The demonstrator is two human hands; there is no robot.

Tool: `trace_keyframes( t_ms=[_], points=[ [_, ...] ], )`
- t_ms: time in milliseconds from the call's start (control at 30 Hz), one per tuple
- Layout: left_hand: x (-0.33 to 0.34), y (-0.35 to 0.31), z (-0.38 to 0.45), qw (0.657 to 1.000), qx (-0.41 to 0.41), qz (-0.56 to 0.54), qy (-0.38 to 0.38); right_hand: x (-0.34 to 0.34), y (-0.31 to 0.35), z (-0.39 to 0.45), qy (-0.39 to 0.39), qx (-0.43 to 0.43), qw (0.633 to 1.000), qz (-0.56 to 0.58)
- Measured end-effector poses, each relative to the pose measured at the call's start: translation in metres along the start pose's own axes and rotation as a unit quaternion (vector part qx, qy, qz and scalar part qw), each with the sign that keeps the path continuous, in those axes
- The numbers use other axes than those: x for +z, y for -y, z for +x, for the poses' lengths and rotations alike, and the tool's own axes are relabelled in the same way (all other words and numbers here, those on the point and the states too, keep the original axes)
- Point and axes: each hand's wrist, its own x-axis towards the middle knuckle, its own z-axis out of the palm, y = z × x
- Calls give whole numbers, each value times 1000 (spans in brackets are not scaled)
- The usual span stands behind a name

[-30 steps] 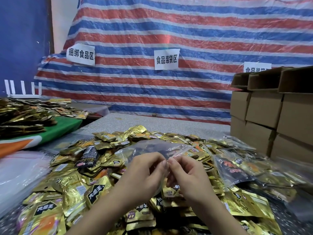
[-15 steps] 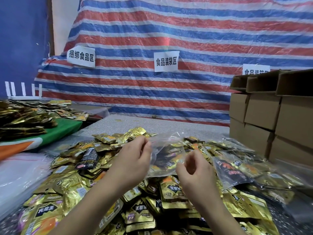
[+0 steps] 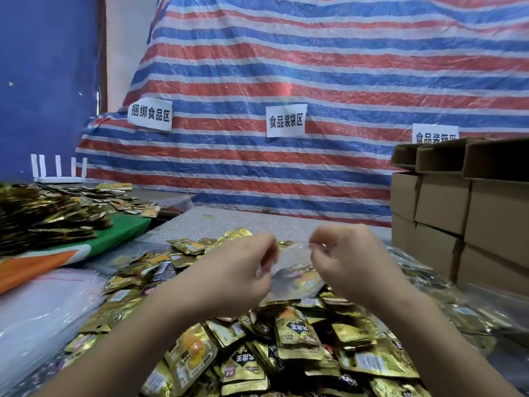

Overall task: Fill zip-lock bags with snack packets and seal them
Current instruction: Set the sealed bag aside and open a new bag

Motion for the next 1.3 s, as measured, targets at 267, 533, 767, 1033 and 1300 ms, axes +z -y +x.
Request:
trace_keyframes(
  t_ms=[267,533,767,1033,1300],
  points=[
    [-40,-9,-10,997,28,-56,-35,-29,-2,11,18,65,996,65],
    [-72,-6,-16,993,93,3,-75,-70,7,23,131,92,962,222],
    [-85,-17,-17,970,120,-176,-119,-87,12,25,243,61,920,300],
    [-86,-8,-16,894,37,-447,-16,-72,0,28,332,85,824,451],
    [-53,36,-13,922,-86,-377,36,-8,-18,50,371,105,876,289]
  ],
)
